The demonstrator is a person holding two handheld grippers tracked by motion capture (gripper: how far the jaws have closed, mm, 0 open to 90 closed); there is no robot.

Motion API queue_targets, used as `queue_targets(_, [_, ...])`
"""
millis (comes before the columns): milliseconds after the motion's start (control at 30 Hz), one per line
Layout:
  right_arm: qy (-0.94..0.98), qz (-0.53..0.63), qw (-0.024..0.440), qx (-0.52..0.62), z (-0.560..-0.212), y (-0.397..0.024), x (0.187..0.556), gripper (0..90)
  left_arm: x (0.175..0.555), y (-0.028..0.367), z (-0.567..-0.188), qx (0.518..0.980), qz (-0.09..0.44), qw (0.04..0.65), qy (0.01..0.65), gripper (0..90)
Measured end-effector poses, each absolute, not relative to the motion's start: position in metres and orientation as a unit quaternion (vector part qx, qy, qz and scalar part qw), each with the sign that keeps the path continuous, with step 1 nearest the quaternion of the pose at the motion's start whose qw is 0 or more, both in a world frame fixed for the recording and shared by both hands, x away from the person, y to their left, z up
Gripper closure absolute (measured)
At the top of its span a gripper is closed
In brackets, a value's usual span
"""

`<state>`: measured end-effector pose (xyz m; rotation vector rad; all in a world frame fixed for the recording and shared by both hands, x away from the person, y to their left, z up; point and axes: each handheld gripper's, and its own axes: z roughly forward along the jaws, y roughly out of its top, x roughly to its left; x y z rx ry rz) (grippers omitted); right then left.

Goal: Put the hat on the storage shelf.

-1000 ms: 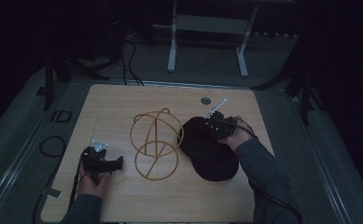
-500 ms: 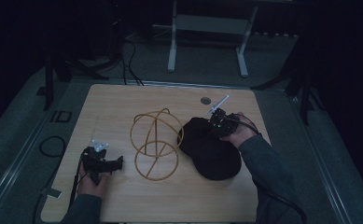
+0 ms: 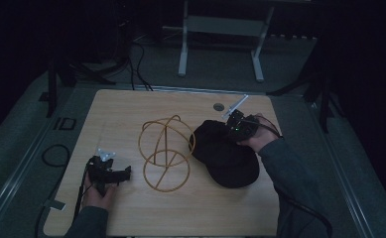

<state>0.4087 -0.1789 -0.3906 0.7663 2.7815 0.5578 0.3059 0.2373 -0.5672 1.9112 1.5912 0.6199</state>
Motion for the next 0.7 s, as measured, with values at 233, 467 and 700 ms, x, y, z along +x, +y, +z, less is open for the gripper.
queue_targets(233, [0.944,0.189,0.11,0.246,-0.379,-0.181,0.408,85.6,0.306,0.237,-0.567,0.715,0.232,0.285,0.595,0.2])
queue_targets(467, [0.947,0.2,0.112,0.227,-0.364,-0.184,0.408,85.6,0.306,0.237,-0.567,0.716,0.231,0.284,0.595,0.2])
queue_targets(700, [0.951,0.207,0.096,0.207,-0.359,-0.187,0.409,85.6,0.306,0.237,-0.567,0.716,0.231,0.284,0.594,0.2])
